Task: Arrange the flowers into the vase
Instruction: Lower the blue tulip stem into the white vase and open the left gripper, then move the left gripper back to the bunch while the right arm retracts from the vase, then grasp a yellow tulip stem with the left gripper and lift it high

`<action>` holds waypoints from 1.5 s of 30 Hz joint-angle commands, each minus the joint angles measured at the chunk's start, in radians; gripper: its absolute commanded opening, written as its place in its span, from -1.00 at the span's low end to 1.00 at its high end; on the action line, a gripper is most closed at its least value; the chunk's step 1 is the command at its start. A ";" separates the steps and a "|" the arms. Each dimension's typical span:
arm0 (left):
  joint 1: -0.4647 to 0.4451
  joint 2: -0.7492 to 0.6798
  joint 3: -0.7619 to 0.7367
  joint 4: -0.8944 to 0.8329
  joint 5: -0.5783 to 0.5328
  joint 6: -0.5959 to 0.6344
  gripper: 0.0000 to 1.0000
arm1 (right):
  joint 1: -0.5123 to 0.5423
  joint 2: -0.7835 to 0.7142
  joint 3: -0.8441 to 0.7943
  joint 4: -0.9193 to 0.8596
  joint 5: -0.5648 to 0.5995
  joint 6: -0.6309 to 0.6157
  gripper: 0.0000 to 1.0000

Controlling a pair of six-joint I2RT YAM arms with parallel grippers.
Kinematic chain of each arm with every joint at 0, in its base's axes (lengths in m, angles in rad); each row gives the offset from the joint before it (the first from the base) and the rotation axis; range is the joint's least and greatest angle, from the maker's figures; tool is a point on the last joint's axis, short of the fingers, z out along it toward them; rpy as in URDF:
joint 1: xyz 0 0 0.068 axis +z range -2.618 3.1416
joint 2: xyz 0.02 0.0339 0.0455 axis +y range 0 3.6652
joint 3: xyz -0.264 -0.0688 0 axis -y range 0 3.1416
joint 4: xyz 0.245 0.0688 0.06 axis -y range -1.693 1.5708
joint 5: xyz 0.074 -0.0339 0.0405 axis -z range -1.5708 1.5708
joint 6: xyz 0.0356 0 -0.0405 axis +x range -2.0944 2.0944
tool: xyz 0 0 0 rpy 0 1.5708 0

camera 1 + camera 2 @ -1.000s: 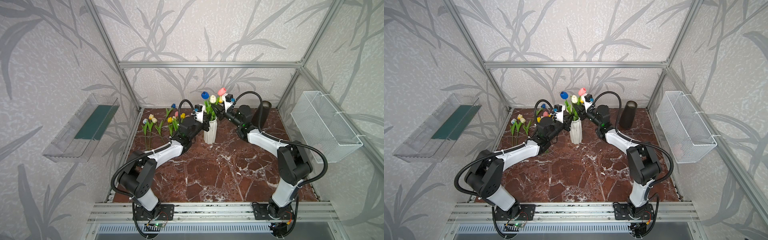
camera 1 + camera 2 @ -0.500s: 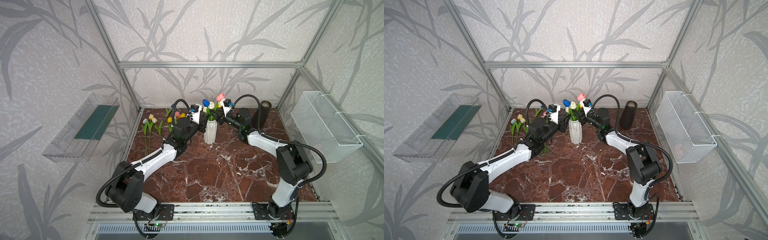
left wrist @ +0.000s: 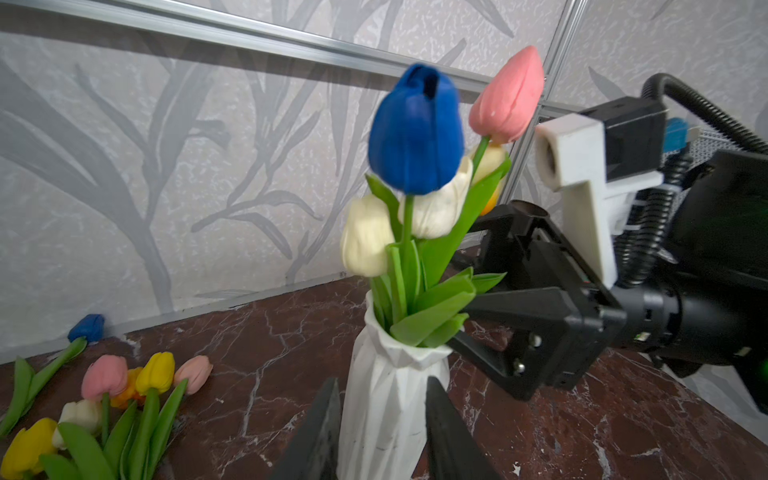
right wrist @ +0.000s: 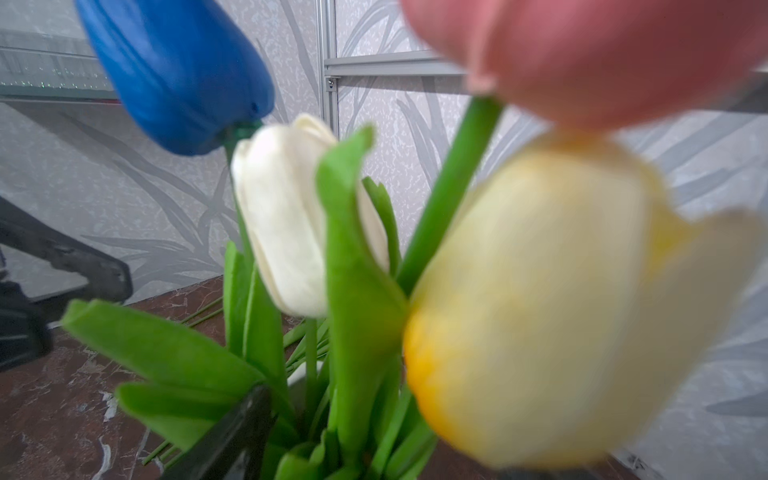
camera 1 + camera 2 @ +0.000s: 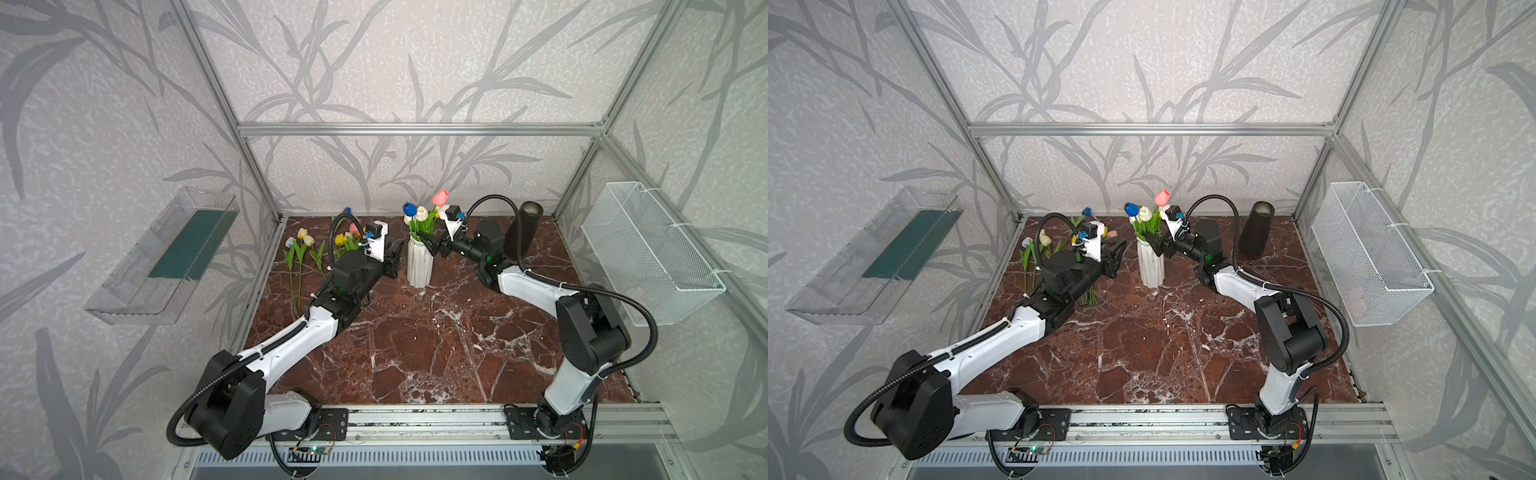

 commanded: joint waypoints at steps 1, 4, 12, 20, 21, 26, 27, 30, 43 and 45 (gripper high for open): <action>0.020 -0.013 0.001 -0.015 -0.003 -0.013 -0.24 | -0.006 -0.105 -0.020 -0.048 0.007 -0.034 0.72; 0.036 -0.007 0.016 -0.046 0.033 -0.008 -0.10 | -0.010 -0.165 -0.042 -0.093 0.011 -0.046 0.75; 0.185 0.114 0.137 -0.407 -0.031 -0.160 -0.03 | -0.012 -0.330 -0.181 -0.113 0.064 0.013 0.78; 0.251 0.276 0.218 -0.706 -0.169 -0.251 -0.05 | 0.016 -0.516 -0.437 -0.028 0.226 0.099 0.77; 0.262 0.298 0.233 -0.736 -0.178 -0.255 -0.07 | 0.026 -0.535 -0.469 -0.011 0.252 0.095 0.76; 0.326 0.417 0.333 -0.861 -0.267 -0.264 -0.27 | 0.116 -0.612 -0.596 0.033 0.363 0.024 0.73; 0.339 0.446 0.367 -0.888 -0.255 -0.257 -0.26 | 0.139 -0.618 -0.611 0.034 0.373 0.003 0.72; 0.368 0.539 0.466 -0.954 -0.226 -0.238 -0.19 | 0.186 -0.621 -0.641 0.045 0.396 -0.025 0.72; 0.417 0.833 0.816 -1.245 -0.119 -0.181 -0.12 | 0.194 -0.624 -0.725 0.203 0.425 -0.007 0.72; 0.416 0.862 0.850 -1.283 -0.116 -0.177 -0.12 | 0.194 -0.637 -0.734 0.212 0.429 -0.007 0.72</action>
